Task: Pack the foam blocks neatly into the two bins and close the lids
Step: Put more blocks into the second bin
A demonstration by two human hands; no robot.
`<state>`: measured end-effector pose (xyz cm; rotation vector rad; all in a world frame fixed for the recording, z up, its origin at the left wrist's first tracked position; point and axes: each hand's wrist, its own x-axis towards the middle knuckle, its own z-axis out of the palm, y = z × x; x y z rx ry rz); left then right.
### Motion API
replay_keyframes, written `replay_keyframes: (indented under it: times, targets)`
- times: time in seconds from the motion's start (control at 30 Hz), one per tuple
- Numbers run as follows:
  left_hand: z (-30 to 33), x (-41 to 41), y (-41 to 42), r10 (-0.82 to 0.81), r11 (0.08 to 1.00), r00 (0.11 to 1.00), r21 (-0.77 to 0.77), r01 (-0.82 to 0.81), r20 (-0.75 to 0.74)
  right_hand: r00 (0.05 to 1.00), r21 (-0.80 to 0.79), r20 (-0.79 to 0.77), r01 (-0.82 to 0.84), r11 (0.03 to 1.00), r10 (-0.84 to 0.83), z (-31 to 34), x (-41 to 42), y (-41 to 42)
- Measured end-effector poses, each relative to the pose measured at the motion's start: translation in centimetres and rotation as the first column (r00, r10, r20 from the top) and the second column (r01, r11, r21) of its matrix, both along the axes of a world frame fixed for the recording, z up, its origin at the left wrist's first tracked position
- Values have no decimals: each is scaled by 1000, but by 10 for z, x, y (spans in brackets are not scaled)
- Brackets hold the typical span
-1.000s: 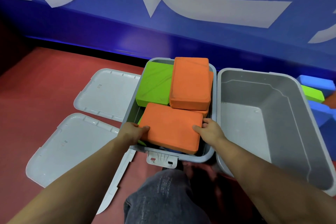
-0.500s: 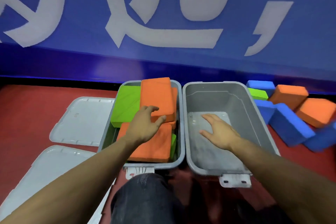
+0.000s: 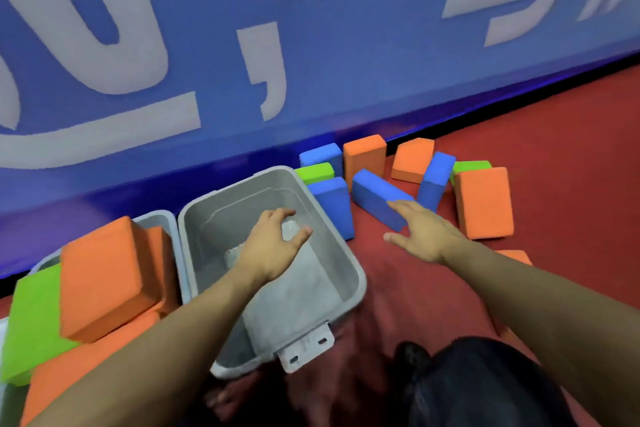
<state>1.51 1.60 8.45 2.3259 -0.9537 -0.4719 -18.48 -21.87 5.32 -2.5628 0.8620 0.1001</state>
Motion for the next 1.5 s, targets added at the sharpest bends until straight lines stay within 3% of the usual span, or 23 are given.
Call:
replay_keyframes:
  times: [0.27, 0.47, 0.67, 0.9, 1.07, 1.13, 1.3, 1.5]
  targets:
    - [-65, -38, -142, -88, 990, 996, 109, 91, -30, 948, 118, -97, 315, 942, -304, -79, -115, -112]
    - [-129, -31, -228, -89, 978, 996, 190, 82, 30, 796, 145, -282, 588, 796, -536, -162, -172, -158]
    - [-184, 16, -282, -94, 961, 984, 274, 49, 152, 614, 107, -437, 761, 639, -658, -235, -197, -185]
    - [-225, 61, -307, -116, 896, 942, 442, -37, 315, 423, 31, -506, 880, 474, -752, -296, -212, -190]
    - [-236, 64, -306, -141, 895, 887, 441, -76, 439, 378, -123, -480, 864, 487, -792, -312, -201, -182]
    - [-237, 64, -303, -194, 901, 844, 431, -49, 501, 352, -154, -477, 869, 471, -805, -311, -197, -183]
    - [-245, 61, -298, -428, 883, 737, 416, 217, 524, 331, -92, -503, 898, 430, -799, -313, -187, -177]
    - [-234, 44, -299, -453, 858, 693, 487, 165, 562, 298, -153, -454, 902, 403, -840, -314, -181, -165]
